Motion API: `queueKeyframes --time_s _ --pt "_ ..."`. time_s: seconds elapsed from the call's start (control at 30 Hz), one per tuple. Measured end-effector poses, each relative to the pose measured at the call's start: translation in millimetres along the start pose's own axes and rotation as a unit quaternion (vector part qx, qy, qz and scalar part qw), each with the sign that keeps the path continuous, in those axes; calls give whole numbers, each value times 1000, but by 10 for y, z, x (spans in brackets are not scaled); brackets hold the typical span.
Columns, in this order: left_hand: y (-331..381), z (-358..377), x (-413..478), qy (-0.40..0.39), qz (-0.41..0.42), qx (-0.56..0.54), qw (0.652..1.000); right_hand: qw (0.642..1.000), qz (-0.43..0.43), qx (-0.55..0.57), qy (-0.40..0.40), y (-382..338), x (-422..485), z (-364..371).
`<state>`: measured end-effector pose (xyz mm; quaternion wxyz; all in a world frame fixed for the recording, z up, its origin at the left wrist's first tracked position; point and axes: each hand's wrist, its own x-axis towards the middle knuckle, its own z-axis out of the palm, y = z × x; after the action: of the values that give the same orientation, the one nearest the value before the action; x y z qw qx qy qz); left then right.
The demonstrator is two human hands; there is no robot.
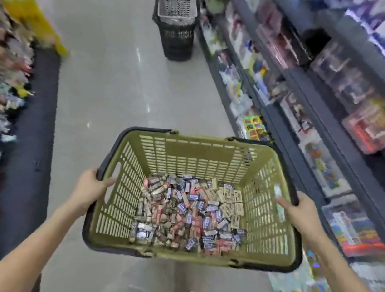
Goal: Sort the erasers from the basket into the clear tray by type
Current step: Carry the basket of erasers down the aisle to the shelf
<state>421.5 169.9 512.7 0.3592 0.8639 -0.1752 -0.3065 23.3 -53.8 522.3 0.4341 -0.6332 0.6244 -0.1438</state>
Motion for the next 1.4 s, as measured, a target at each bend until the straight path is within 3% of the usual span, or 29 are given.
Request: queueKeyframes --time_s 0.17,0.37,0.93,1.17,1.4 --pt "363 -398 877 45 -10 -69 997 1000 -26 -7 -9 -915 1070 519" --pt "1013 -665 2058 91 -25 -45 994 998 -39 35 -35 -1942 2326 884" --pt "2956 -663 5108 244 -97 -86 961 976 -165 -11 -138 -5090 6449 1693" --pt "3420 -1108 6704 251 -99 -89 959 967 -194 -32 -160 -6215 7690 2511" --pt "3944 -1795 8533 225 -75 -86 968 977 -164 -15 -137 -7335 8782 3330"
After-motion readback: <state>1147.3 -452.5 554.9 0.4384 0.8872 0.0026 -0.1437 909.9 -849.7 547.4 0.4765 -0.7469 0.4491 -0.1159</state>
